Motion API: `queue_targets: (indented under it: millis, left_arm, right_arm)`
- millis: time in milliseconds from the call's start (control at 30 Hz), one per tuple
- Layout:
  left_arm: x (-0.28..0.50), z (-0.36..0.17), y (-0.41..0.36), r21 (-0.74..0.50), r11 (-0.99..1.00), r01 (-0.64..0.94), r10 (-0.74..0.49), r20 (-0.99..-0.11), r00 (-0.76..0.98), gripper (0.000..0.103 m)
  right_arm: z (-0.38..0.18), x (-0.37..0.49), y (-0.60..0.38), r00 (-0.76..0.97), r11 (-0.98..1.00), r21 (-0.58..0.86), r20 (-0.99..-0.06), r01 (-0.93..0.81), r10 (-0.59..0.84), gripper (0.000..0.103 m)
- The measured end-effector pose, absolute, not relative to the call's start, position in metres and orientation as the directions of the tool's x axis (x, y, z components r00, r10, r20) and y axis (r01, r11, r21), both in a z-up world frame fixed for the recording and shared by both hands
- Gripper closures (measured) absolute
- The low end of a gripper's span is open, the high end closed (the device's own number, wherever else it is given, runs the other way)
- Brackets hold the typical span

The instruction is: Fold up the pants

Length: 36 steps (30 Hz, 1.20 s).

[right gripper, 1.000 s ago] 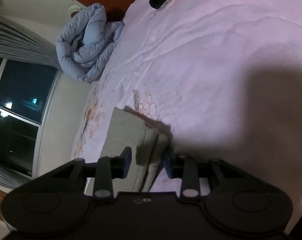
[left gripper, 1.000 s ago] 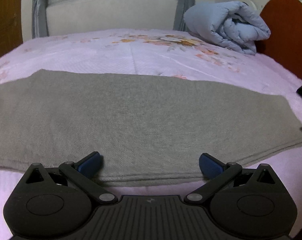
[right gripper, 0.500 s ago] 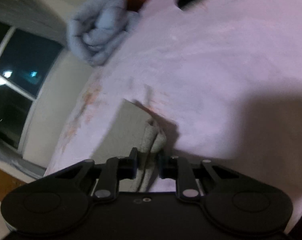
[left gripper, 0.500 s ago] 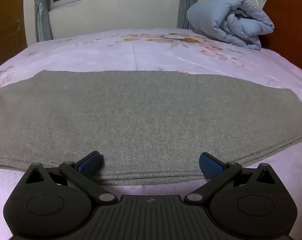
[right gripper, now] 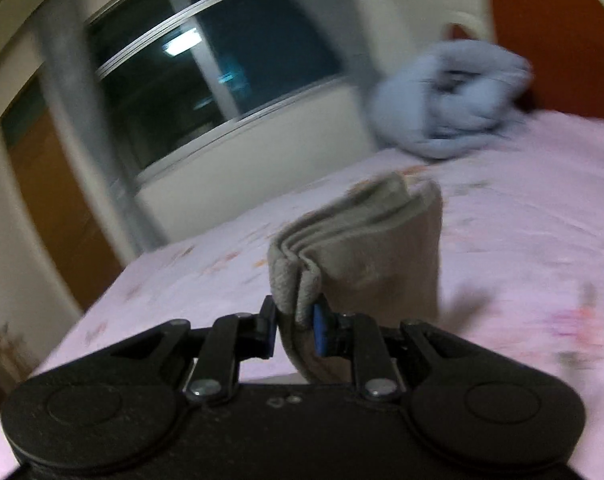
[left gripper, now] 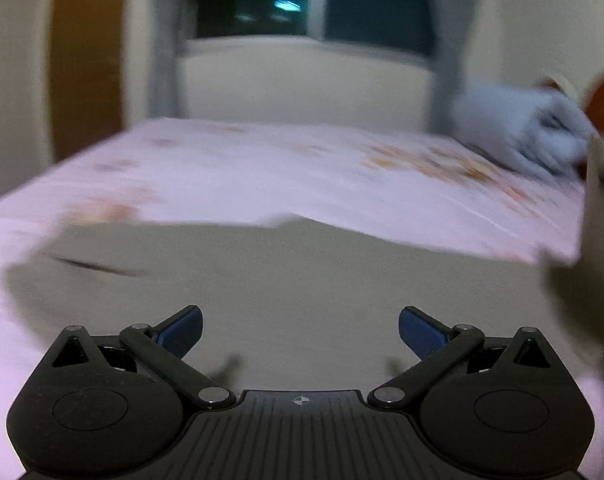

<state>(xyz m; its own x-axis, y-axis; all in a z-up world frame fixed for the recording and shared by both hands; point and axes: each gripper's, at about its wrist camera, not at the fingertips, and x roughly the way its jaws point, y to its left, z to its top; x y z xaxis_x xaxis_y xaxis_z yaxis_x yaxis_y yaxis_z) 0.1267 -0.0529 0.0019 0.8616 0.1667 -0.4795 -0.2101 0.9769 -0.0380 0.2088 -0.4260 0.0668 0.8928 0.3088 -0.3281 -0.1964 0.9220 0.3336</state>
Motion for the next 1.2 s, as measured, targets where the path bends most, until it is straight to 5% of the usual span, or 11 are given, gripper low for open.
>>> queue_targets:
  millis: [200, 267, 333, 467, 800, 1000, 1100, 1200]
  left_arm:
    - [0.087, -0.002, 0.082, -0.146, 0.893, -0.426, 0.308, -0.492, 0.815, 0.000]
    - [0.079, -0.014, 0.101, -0.189, 0.871, -0.453, 0.306, -0.512, 0.802, 0.000]
    - [0.074, -0.027, 0.110, -0.217, 0.851, -0.478, 0.302, -0.541, 0.785, 0.000]
    - [0.077, -0.036, 0.112, -0.262, 0.837, -0.481, 0.286, -0.540, 0.792, 0.000]
    - [0.075, -0.046, 0.112, -0.283, 0.840, -0.462, 0.245, -0.563, 0.790, 0.000]
    - [0.082, -0.051, 0.117, -0.295, 0.825, -0.483, 0.236, -0.596, 0.767, 0.000]
    - [0.083, -0.052, 0.117, -0.278, 0.825, -0.492, 0.249, -0.603, 0.758, 0.000]
    - [0.089, -0.048, 0.117, -0.214, 0.844, -0.492, 0.269, -0.623, 0.734, 0.000]
  right_arm:
    - [-0.002, 0.215, -0.267, 0.769, 0.897, 0.185, -0.464, -0.402, 0.440, 0.093]
    - [-0.046, 0.213, -0.218, 0.677, 0.867, 0.095, -0.585, -0.489, 0.446, 0.083]
    - [-0.056, 0.194, -0.201, 0.743, 0.870, -0.041, -0.541, -0.491, 0.394, 0.078]
    - [-0.050, 0.198, -0.207, 0.726, 0.842, -0.064, -0.543, -0.536, 0.422, 0.074]
    - [-0.041, 0.171, -0.192, 0.718, 0.746, -0.229, -0.543, -0.625, 0.435, 0.091]
    - [-0.054, 0.143, -0.177, 0.735, 0.614, -0.432, -0.537, -0.661, 0.414, 0.082]
    - [-0.037, 0.142, -0.195, 0.712, 0.675, -0.303, -0.511, -0.673, 0.481, 0.093]
    - [-0.028, 0.143, -0.203, 0.726, 0.716, -0.260, -0.496, -0.648, 0.477, 0.093]
